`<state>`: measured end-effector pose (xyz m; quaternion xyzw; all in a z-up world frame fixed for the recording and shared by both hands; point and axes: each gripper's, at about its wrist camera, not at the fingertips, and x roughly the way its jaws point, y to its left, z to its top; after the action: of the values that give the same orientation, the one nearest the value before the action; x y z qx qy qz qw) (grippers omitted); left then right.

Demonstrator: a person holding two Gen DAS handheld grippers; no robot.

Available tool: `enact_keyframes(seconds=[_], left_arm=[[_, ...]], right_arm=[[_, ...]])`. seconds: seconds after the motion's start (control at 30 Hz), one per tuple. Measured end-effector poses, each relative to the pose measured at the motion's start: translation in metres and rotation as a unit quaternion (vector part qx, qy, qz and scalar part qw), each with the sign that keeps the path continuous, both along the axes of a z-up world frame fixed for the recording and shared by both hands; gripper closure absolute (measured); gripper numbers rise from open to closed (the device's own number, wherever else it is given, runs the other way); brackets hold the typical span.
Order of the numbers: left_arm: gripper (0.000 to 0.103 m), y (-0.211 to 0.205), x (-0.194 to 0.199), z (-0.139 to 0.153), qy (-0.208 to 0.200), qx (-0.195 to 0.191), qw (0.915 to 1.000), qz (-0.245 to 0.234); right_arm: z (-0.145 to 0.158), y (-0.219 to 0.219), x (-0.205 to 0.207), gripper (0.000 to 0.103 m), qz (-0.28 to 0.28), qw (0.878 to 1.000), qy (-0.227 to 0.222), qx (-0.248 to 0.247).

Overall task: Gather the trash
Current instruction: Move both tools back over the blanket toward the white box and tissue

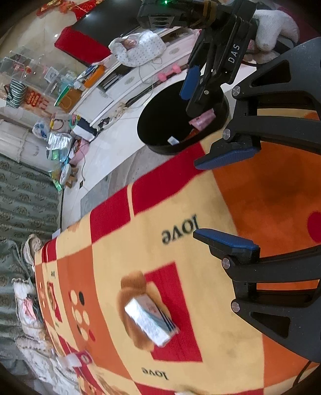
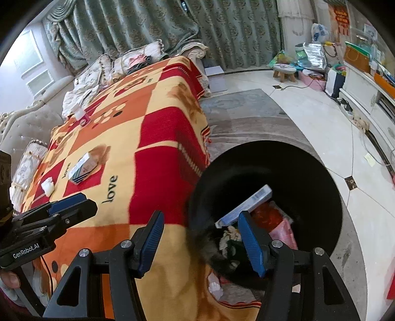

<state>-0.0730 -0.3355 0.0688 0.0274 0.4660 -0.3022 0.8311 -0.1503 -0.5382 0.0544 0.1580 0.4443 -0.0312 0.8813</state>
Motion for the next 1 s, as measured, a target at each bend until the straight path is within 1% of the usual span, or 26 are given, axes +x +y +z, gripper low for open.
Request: enact_keyframes(seconds=[0.23, 0.43, 0.67, 1.0], left_arm=[[0.055, 0.032, -0.002, 0.002, -0.004, 0.008, 0.9996, 0.028], [0.055, 0.062, -0.001, -0.001, -0.004, 0.018, 0.9984, 0.054], [0.055, 0.105, 0.004, -0.003, -0.002, 0.024, 0.9955, 0.091], [0.055, 0.164, 0.016, -0.005, 0.008, 0.026, 0.9899, 0.139]], right_arm=[[0.003, 0.03, 0.005, 0.042, 0.024, 1.0, 0.002, -0.001], [0.003, 0.064, 0.013, 0.042, 0.059, 0.998, 0.005, -0.008], [0.001, 0.103, 0.024, 0.042, 0.1, 0.995, 0.007, -0.015], [-0.001, 0.152, 0.054, 0.042, 0.139, 0.99, 0.019, -0.006]])
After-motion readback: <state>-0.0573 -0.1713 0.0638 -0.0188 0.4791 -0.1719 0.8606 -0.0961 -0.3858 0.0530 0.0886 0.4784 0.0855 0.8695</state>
